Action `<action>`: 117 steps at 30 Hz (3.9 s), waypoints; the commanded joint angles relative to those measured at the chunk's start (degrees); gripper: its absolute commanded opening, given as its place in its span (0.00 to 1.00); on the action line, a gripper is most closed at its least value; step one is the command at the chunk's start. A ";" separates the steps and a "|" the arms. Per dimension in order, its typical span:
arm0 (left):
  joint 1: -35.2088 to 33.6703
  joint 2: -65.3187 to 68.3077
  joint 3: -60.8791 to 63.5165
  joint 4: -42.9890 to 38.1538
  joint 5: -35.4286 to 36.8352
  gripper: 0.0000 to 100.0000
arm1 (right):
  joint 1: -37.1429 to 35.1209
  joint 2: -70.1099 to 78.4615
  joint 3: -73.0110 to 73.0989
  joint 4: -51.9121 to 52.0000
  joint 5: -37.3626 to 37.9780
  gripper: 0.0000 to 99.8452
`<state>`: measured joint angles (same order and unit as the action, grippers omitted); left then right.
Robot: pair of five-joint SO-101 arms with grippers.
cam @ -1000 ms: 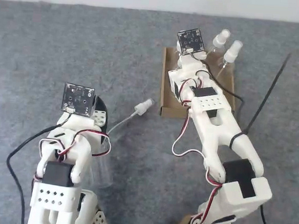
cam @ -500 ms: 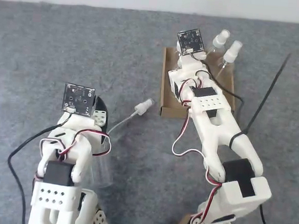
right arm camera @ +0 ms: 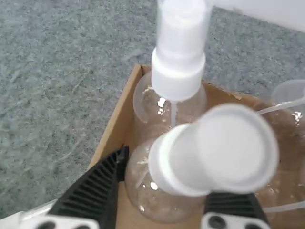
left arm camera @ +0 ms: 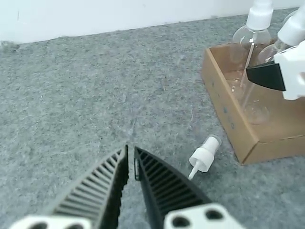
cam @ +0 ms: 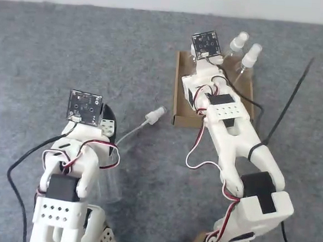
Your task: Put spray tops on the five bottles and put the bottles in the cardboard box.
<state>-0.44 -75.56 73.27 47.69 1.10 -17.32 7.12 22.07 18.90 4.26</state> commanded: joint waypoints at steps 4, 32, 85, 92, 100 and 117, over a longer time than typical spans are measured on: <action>-0.09 -0.97 -0.66 -1.58 0.00 0.01 | 0.31 -1.10 -0.97 -0.84 0.70 0.18; -0.09 -0.97 -0.66 -1.67 0.00 0.01 | -1.01 -1.36 -7.03 5.58 -2.20 0.18; -0.09 -0.97 -0.66 -1.67 -0.09 0.01 | -1.10 -8.57 -27.87 24.04 -2.37 0.26; -2.73 0.26 -5.76 2.20 -0.09 0.01 | -2.51 -8.66 -40.88 41.54 -2.64 0.26; -13.71 20.57 -33.63 22.42 -5.89 0.02 | -10.07 -8.66 -44.92 65.80 -2.20 0.26; -49.32 51.52 -60.09 23.21 -22.42 0.14 | -42.15 -8.22 -34.55 68.35 -20.48 0.26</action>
<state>-44.75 -26.95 17.45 74.77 -19.03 -51.25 2.55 -18.37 94.95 -10.51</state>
